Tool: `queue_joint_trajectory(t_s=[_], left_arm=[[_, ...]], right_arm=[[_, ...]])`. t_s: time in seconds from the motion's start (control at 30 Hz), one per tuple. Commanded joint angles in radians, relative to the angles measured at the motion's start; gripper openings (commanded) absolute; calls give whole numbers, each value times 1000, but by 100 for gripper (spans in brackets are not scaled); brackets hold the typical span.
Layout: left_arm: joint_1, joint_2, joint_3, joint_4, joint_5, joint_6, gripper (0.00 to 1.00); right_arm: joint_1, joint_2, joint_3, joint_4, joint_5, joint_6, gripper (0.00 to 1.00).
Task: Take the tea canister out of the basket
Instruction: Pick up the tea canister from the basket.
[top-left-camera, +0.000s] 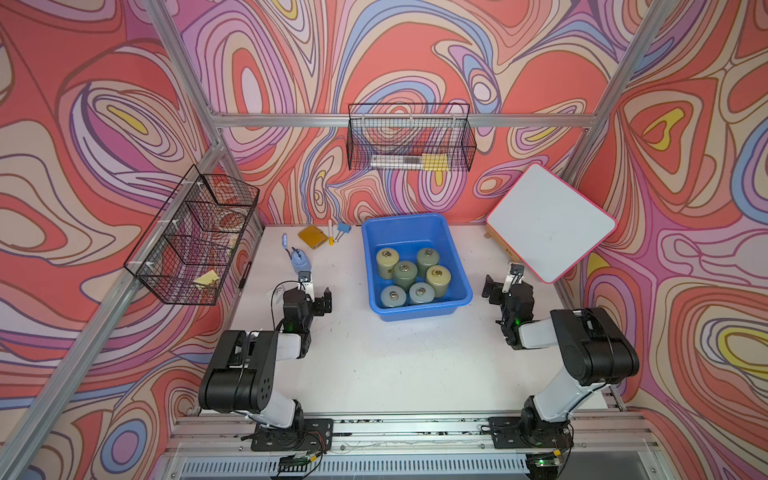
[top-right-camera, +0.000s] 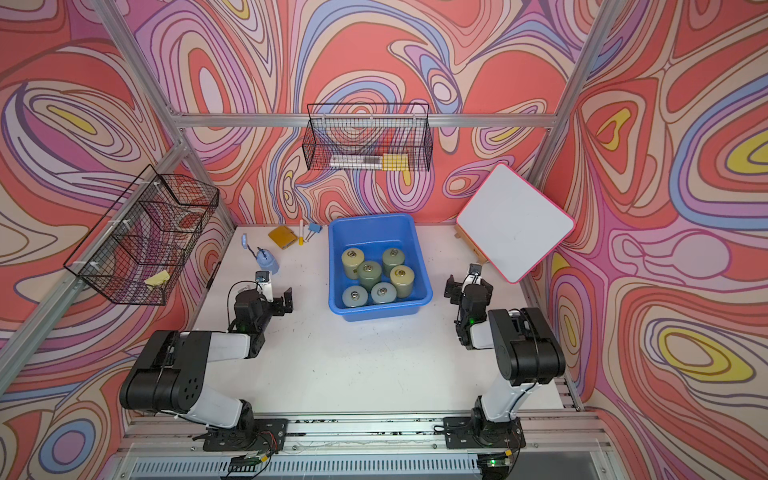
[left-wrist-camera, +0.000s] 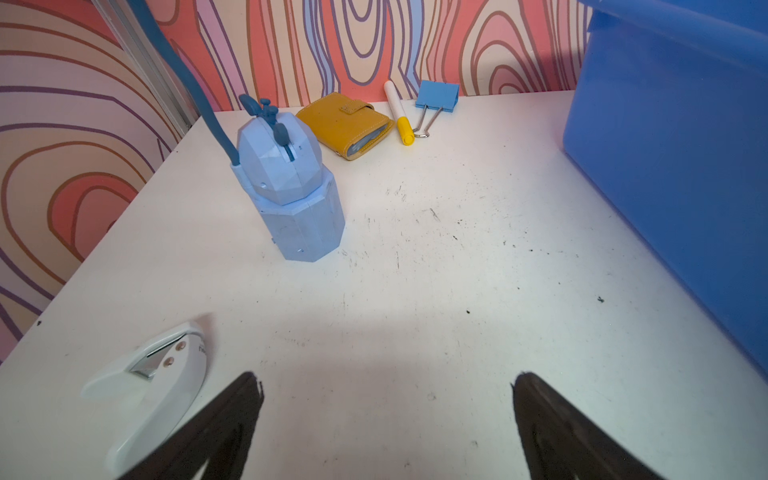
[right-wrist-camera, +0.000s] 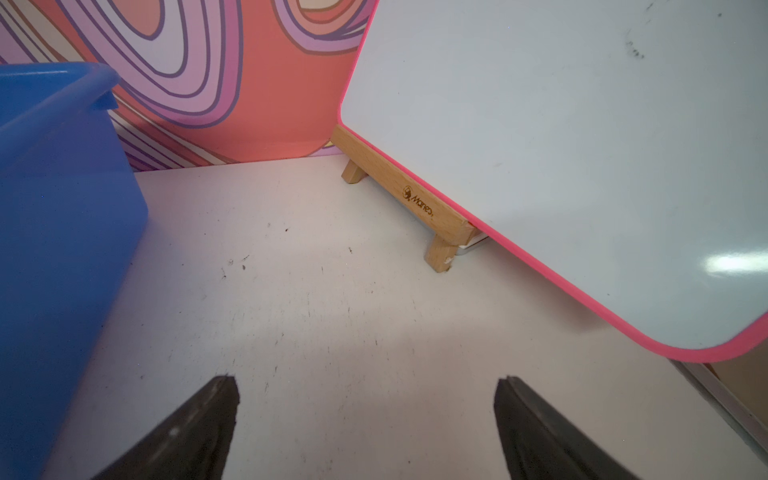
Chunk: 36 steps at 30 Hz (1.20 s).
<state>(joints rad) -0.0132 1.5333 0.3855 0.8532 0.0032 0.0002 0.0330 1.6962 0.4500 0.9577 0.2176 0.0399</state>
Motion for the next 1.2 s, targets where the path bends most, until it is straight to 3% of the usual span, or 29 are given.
queue_joint_trajectory(t_s=[0.0,0.2,0.3,0.5,0.67,0.73,0.9,1.03,1.17], left_arm=[[8,4,5,3,-18,-10,99],[7,-1,-1,11,-30,-15,99],[7,-64,-20,-1,-95,-41,99],[7,-407,57,-373,-165,-116,99],[8,-594,121,-629,-194,-302,99],[8,-636,159,-678,-167,-360,99],[7,-669,148,-683,29,-434,99],[0,-621,173,-686,182,-492,99],[-58,-571,193,-682,225,-524,99]], right_arm=[[-2,3,13,4,-9,6,98],[-4,-5,8,12,-15,6,98],[-4,-113,39,-139,5,11,98],[-4,-386,144,-465,11,65,98],[-4,-534,354,-868,-112,153,98],[-4,-549,441,-997,-202,162,98],[-4,-507,632,-1211,-471,127,98],[5,-428,766,-1359,-534,189,98],[80,-338,880,-1500,-481,192,98]])
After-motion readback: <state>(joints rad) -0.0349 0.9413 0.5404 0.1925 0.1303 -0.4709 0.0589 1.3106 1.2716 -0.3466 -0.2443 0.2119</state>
